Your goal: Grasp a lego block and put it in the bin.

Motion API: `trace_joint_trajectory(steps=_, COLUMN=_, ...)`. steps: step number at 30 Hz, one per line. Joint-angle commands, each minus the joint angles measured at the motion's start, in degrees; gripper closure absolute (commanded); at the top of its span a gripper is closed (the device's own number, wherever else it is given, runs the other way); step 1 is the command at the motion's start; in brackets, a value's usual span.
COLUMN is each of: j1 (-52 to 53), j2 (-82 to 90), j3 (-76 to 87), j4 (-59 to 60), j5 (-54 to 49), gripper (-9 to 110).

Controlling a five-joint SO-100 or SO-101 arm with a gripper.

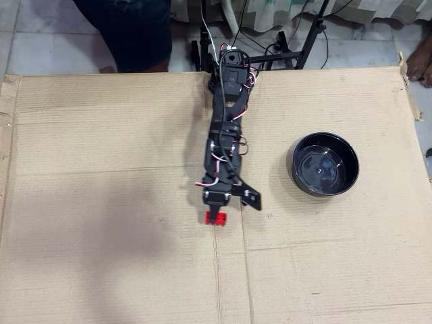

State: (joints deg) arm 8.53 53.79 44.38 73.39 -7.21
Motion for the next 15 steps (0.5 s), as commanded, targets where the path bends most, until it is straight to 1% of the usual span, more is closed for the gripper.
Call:
trace_joint_trajectory(steps=1, j1=-4.3, j2=4.7, j3=-1.0, j4=0.3, j5=1.5, gripper=94)
trace_joint_trajectory(steps=9, j1=-16.8, j2=6.9, j3=-1.1, j4=0.3, j5=6.2, gripper=94)
trace_joint_trajectory(steps=15, j1=-24.0, j2=9.9, j3=-1.1, j4=5.6, j5=7.6, gripper=94)
